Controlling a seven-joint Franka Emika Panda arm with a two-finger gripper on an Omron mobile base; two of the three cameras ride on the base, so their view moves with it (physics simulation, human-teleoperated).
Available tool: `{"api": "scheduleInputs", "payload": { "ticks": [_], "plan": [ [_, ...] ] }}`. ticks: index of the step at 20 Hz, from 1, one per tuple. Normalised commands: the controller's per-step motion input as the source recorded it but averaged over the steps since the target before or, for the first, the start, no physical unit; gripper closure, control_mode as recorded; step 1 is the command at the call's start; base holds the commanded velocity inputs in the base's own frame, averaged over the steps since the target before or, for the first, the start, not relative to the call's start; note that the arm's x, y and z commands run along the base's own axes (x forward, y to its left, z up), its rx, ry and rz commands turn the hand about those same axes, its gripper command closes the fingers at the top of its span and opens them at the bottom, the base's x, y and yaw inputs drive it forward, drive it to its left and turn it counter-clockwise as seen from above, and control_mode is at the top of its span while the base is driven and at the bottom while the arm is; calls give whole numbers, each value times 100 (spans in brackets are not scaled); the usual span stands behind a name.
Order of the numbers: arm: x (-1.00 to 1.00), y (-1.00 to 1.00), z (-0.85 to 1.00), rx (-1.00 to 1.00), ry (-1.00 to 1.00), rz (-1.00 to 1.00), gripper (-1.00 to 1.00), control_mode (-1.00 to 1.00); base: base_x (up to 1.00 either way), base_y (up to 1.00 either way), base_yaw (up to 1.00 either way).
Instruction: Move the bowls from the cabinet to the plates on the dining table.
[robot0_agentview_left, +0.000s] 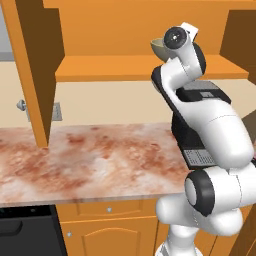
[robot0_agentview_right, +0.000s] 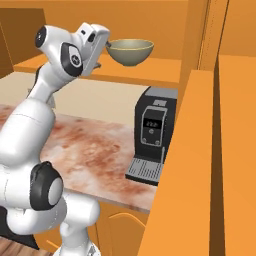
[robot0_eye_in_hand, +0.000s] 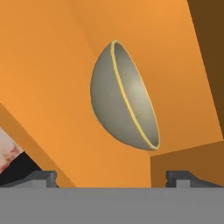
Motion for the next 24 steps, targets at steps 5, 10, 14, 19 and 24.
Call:
{"api": "scheduleInputs", "payload": {
  "ticks": [5, 10, 14, 19, 24],
  "plan": [
    [28, -4, -1, 0, 2, 0, -100, -100, 0, 0, 0],
    [28, -3, -4, 0, 4, 0, -100, -100, 0, 0, 0],
    [28, -5, -2, 0, 3, 0, -100, -100, 0, 0, 0],
    [27, -4, 0, 0, 4, 0, -100, -100, 0, 0, 0],
    [25, -2, -4, 0, 4, 0, -100, -100, 0, 0, 0]
  ]
}}
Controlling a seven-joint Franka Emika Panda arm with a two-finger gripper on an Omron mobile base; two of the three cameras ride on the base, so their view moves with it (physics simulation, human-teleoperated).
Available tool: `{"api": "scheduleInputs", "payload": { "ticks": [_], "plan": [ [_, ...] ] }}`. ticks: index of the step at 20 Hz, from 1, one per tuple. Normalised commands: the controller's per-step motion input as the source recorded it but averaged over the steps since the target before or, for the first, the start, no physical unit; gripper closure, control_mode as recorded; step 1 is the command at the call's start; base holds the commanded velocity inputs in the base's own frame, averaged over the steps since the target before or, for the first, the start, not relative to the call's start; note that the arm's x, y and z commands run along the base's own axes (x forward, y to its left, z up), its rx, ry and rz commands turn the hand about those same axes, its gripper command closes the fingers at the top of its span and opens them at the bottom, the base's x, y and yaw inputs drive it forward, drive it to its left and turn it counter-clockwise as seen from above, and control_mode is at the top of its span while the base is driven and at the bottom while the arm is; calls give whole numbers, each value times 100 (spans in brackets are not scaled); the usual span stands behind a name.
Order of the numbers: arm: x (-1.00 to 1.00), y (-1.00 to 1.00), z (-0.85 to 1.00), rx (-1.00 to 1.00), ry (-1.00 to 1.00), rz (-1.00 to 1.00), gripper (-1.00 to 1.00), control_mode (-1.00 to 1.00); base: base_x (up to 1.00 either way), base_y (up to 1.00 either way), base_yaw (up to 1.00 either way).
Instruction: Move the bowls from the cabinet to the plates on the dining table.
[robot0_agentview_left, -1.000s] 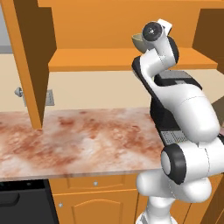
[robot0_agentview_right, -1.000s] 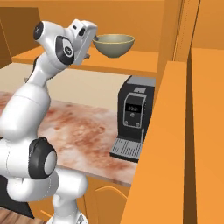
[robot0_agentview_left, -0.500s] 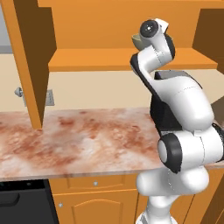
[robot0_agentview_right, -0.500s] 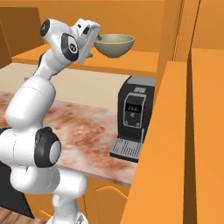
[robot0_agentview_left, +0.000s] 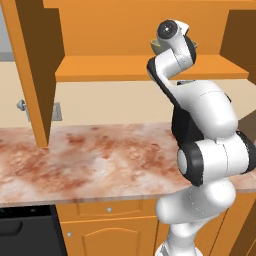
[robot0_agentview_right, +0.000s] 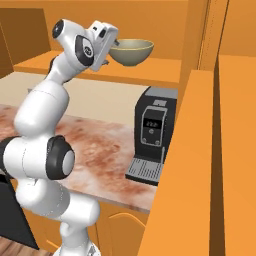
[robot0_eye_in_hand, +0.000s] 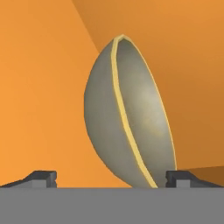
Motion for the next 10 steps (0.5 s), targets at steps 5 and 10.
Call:
{"api": "scheduleInputs", "payload": {
  "ticks": [5, 10],
  "plan": [
    [21, -2, -10, 0, 3, 0, -100, -100, 0, 0, 0],
    [22, -4, -8, 0, 1, 0, -100, -100, 0, 0, 0]
  ]
}}
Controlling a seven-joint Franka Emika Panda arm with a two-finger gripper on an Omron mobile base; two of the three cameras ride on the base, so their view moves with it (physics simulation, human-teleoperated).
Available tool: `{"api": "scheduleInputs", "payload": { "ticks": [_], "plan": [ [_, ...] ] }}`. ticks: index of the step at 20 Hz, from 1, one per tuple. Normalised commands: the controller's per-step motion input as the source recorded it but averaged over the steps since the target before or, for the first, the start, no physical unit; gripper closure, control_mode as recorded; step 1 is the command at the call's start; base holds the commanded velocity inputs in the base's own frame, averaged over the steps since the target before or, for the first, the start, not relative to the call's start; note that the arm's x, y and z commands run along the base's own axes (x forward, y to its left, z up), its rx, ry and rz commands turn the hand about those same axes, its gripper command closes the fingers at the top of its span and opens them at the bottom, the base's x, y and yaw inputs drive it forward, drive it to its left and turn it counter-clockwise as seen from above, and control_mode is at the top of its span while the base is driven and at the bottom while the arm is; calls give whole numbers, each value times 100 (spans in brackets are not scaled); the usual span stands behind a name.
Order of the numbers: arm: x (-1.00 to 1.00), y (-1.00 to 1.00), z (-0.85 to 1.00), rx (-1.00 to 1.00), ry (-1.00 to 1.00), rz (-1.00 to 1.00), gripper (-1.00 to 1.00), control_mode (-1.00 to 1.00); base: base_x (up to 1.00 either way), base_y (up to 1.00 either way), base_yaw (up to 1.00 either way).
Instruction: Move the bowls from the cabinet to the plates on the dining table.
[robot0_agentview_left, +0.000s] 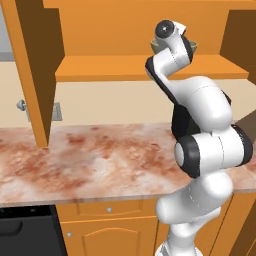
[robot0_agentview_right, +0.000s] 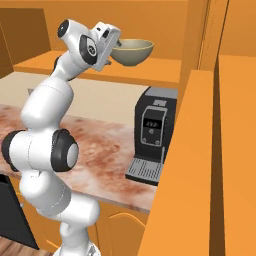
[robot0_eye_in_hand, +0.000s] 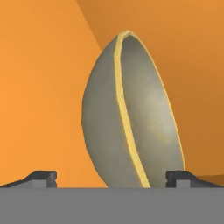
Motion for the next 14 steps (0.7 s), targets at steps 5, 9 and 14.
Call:
{"api": "scheduleInputs", "payload": {
  "ticks": [5, 9, 14],
  "plan": [
    [24, -3, -5, 0, 1, 0, -100, -100, 0, 0, 0],
    [24, -3, -5, 0, 1, 0, -100, -100, 0, 0, 0],
    [25, -2, -3, 0, 2, 0, -100, -100, 0, 0, 0]
  ]
}}
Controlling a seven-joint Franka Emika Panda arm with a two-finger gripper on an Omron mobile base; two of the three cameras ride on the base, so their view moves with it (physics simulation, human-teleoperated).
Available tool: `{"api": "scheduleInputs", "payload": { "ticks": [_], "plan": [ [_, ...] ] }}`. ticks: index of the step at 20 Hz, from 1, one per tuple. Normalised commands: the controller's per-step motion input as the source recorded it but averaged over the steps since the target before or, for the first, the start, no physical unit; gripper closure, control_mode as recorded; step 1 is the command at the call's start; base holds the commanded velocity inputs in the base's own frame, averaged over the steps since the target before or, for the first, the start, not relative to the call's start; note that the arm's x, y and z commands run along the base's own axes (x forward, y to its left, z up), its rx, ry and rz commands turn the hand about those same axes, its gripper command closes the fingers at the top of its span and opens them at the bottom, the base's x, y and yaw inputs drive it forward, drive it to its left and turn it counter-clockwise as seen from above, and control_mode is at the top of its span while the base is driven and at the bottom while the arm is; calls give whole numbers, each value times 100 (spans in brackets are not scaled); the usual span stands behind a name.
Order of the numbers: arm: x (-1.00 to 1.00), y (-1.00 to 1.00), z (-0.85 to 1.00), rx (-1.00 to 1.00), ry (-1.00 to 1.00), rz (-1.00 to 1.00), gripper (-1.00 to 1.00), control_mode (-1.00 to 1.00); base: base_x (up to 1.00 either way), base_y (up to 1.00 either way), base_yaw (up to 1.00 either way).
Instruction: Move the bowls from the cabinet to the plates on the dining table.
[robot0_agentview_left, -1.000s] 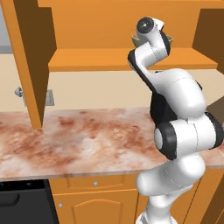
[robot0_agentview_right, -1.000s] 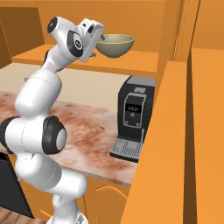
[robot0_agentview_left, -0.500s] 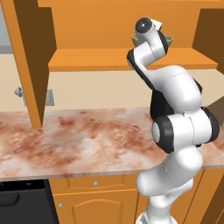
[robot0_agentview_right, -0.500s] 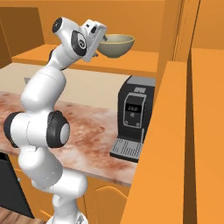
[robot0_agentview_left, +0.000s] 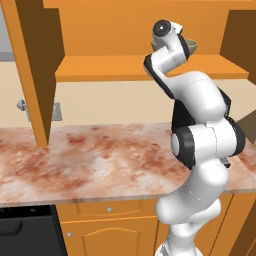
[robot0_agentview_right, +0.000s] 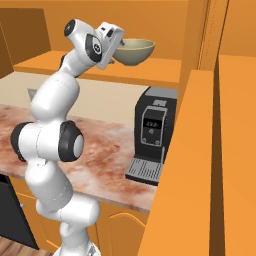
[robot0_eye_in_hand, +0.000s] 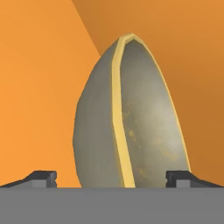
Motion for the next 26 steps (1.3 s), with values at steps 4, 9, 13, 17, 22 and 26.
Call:
{"api": "scheduleInputs", "payload": {
  "ticks": [4, 9, 13, 17, 22, 26],
  "plan": [
    [16, 0, -4, 0, 2, 0, -100, -100, 0, 0, 0],
    [11, 0, -5, 0, 2, 0, -100, -100, 0, 0, 0],
    [11, -5, -20, 1, 0, 0, 100, -100, 0, 0, 0],
    [17, -12, -32, 3, 0, 0, 100, -100, 0, 0, 0],
    [15, -14, -42, 1, 0, 0, 100, -100, 0, 0, 0],
    [1, -9, -34, 0, 1, 0, 100, -100, 0, 0, 0]
  ]
}}
